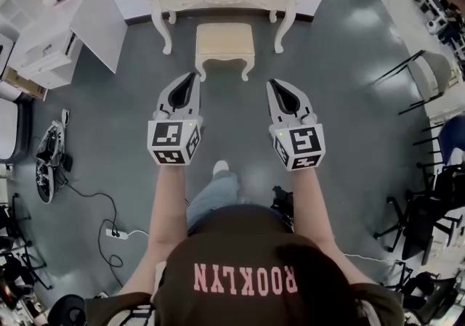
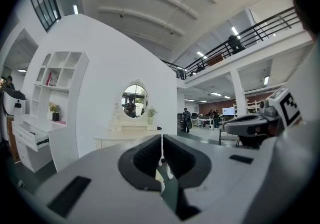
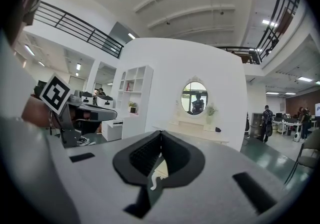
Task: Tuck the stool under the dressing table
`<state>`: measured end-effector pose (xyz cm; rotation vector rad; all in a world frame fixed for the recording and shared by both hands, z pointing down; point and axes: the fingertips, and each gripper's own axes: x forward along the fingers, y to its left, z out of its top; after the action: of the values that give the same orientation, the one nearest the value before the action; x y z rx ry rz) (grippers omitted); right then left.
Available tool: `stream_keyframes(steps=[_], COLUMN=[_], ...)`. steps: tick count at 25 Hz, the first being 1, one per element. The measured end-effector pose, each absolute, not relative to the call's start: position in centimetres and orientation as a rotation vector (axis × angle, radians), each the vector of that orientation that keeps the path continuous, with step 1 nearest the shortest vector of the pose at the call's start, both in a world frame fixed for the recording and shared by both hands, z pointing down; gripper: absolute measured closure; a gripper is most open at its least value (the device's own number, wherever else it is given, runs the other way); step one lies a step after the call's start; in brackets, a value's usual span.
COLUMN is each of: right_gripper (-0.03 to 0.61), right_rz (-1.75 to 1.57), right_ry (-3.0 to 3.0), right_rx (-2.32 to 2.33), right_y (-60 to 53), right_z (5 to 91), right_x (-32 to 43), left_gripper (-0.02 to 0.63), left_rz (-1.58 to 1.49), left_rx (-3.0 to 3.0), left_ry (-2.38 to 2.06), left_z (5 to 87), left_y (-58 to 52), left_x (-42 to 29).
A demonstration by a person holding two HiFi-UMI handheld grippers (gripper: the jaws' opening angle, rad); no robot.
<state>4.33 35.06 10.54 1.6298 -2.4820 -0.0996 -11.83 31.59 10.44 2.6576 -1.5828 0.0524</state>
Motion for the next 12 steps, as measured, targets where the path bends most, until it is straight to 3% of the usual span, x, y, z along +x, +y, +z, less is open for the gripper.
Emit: stream_keyframes(steps=[12], right_gripper=[0.580], right_rz=[0.072], right_ry=[-2.449], right_rx=[1.653], right_y=[22.9], right_z=[12.8], right_x=[3.6], left_gripper=[0.604], left_rz=[0.068], left_rx=[2.592], left_ry=[-1.544], left_z=[12.2], left_y=[19.0], left_x=[-14.5])
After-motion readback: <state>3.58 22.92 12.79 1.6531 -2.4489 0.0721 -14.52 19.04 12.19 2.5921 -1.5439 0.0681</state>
